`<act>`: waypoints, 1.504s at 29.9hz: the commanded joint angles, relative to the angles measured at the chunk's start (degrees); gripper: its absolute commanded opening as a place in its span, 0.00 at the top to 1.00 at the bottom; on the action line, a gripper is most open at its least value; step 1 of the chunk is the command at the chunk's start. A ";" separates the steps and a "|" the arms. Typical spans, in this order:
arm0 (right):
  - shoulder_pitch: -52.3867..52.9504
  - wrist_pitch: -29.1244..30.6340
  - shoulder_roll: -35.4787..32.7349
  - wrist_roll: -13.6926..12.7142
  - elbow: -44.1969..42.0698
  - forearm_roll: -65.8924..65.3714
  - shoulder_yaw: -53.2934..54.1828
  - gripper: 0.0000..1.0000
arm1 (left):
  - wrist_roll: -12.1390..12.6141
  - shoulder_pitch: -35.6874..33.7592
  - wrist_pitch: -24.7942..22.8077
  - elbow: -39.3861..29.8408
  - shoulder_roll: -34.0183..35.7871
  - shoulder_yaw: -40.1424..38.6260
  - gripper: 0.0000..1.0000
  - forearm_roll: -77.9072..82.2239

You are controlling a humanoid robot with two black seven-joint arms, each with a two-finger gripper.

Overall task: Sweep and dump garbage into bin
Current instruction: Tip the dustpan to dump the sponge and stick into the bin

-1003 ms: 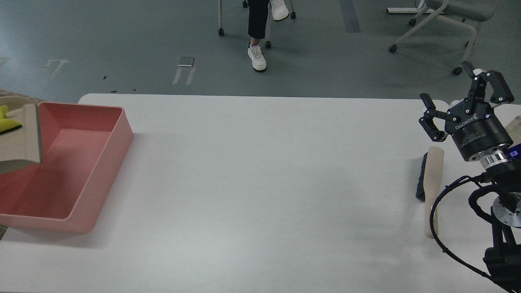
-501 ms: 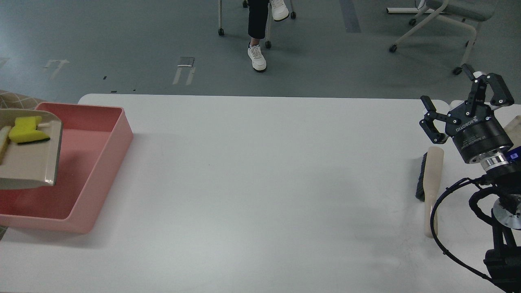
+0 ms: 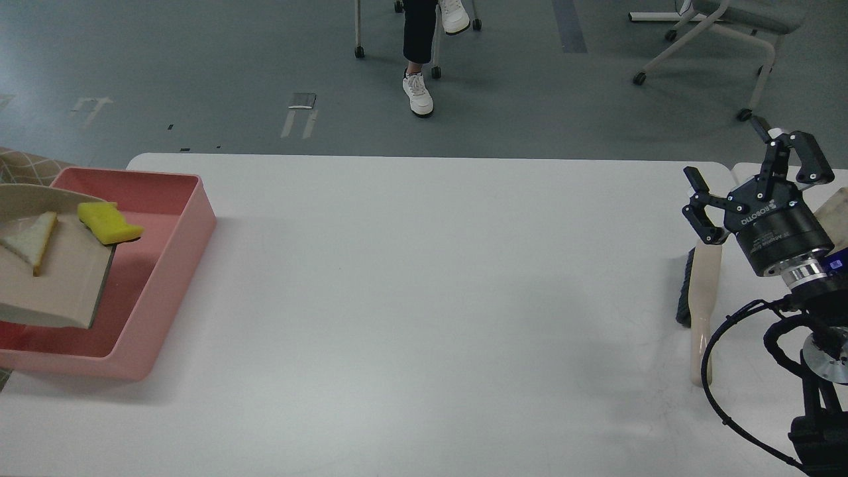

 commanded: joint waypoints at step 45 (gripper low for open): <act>-1.86 -0.43 -1.82 1.31 0.62 0.02 4.38 0.00 | 0.01 -0.19 -1.93 -21.87 9.00 -2.56 1.00 -19.86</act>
